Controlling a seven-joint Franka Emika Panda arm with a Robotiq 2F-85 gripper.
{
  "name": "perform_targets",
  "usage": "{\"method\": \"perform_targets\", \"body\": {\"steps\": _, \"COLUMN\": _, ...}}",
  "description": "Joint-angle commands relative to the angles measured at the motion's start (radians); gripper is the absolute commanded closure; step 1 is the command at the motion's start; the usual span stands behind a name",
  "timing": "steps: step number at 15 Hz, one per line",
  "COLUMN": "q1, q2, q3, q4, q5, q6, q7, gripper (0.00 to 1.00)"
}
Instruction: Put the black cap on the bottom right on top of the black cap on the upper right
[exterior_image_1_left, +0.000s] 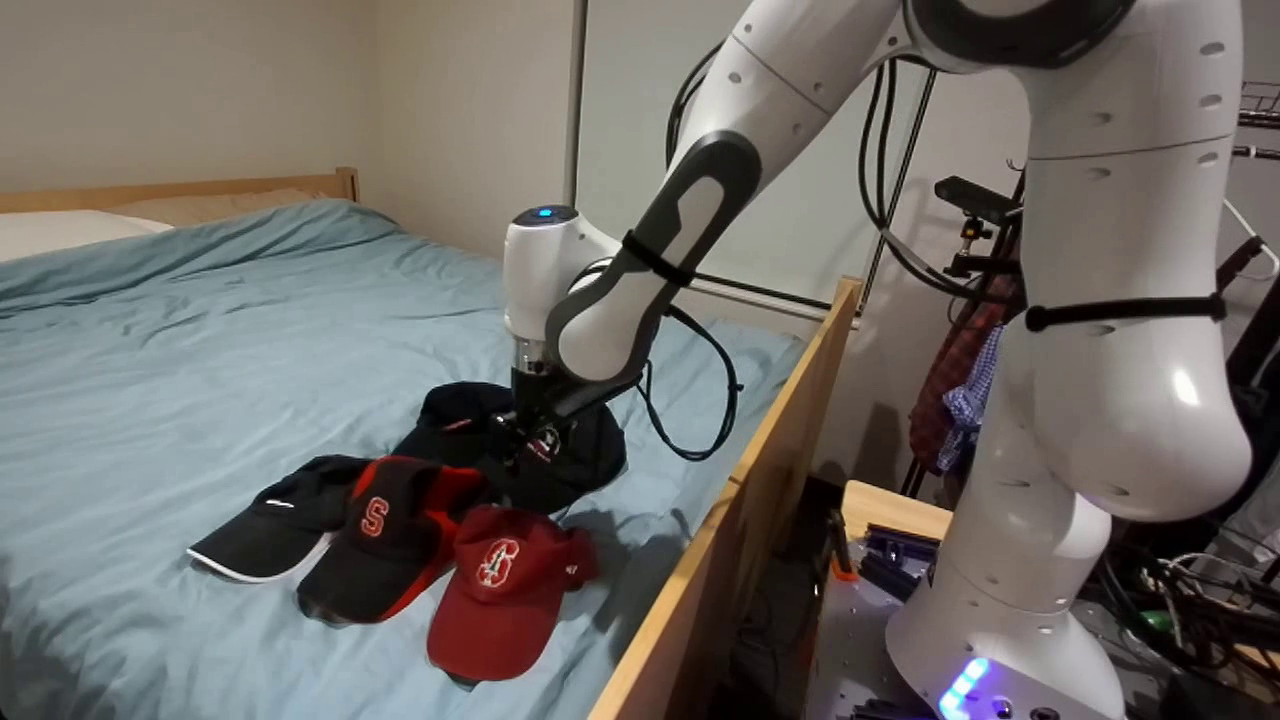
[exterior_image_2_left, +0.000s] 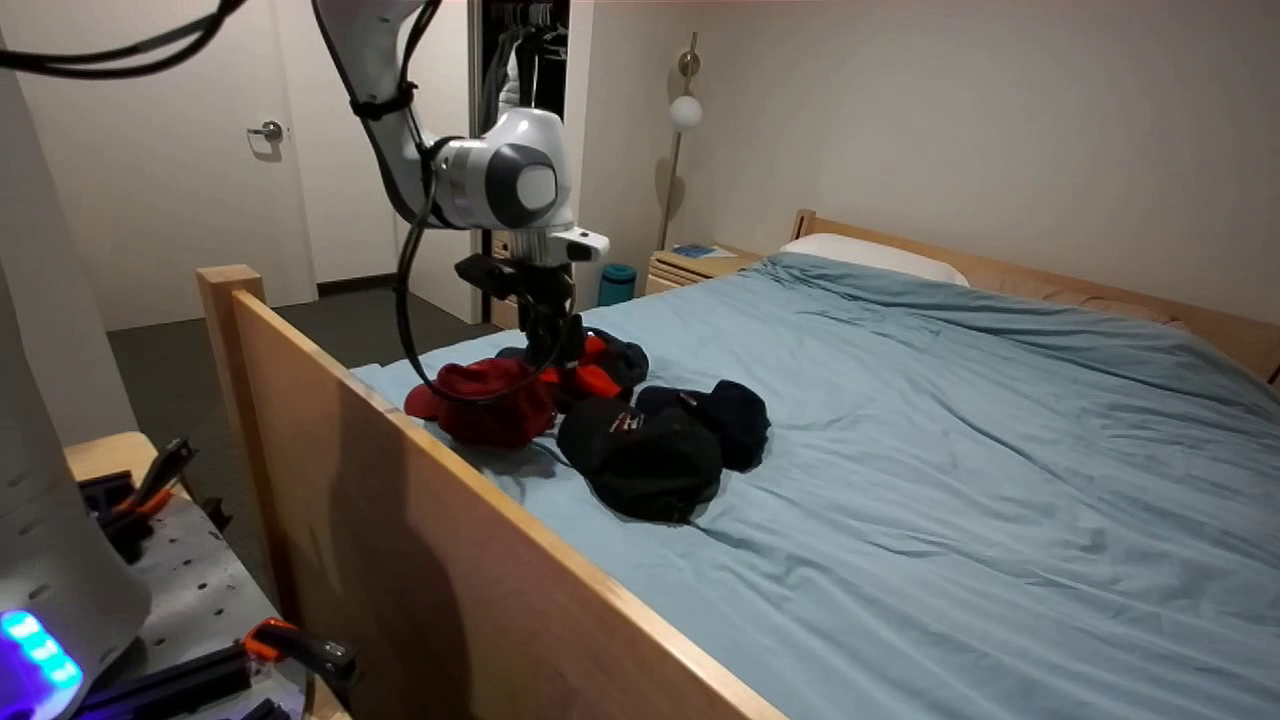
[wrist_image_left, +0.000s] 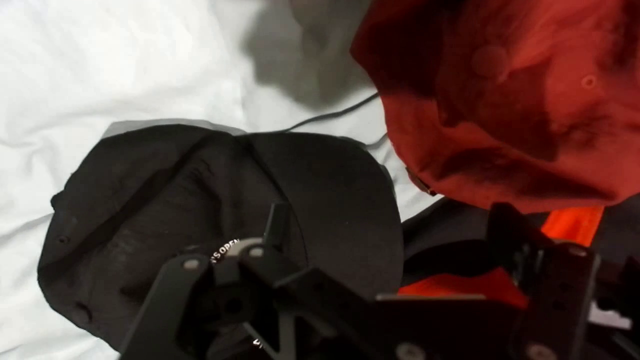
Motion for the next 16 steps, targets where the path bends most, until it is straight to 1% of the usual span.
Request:
{"method": "perform_targets", "body": {"steps": 1, "q1": 0.070, "q2": 0.089, "q3": -0.079, "q4": 0.073, "q5": -0.053, "q6": 0.040, "q7": 0.067, "gripper": 0.00}}
{"method": "perform_targets", "body": {"steps": 2, "q1": 0.104, "q2": 0.112, "q3": -0.117, "q4": 0.087, "q5": -0.089, "q6": 0.064, "q7": 0.105, "gripper": 0.00}}
{"method": "perform_targets", "body": {"steps": 6, "q1": 0.219, "q2": 0.196, "q3": -0.228, "q4": 0.143, "q5": -0.197, "q6": 0.103, "q7": 0.209, "gripper": 0.00}}
{"method": "perform_targets", "body": {"steps": 7, "q1": 0.223, "q2": 0.210, "q3": -0.226, "q4": 0.150, "q5": -0.191, "q6": 0.108, "q7": 0.204, "gripper": 0.00}}
{"method": "perform_targets", "body": {"steps": 8, "q1": 0.210, "q2": 0.203, "q3": -0.202, "q4": 0.140, "q5": -0.162, "q6": 0.110, "q7": 0.169, "gripper": 0.00}}
{"method": "perform_targets", "body": {"steps": 9, "q1": 0.209, "q2": 0.185, "q3": -0.207, "q4": 0.131, "q5": -0.150, "q6": 0.085, "q7": 0.158, "gripper": 0.00}}
{"method": "perform_targets", "body": {"steps": 12, "q1": 0.220, "q2": 0.204, "q3": -0.207, "q4": 0.140, "q5": -0.148, "q6": 0.090, "q7": 0.157, "gripper": 0.00}}
{"method": "perform_targets", "body": {"steps": 13, "q1": 0.233, "q2": 0.210, "q3": -0.226, "q4": 0.147, "q5": -0.158, "q6": 0.083, "q7": 0.180, "gripper": 0.00}}
{"method": "perform_targets", "body": {"steps": 16, "q1": 0.236, "q2": 0.264, "q3": -0.232, "q4": 0.185, "q5": -0.149, "q6": 0.096, "q7": 0.196, "gripper": 0.00}}
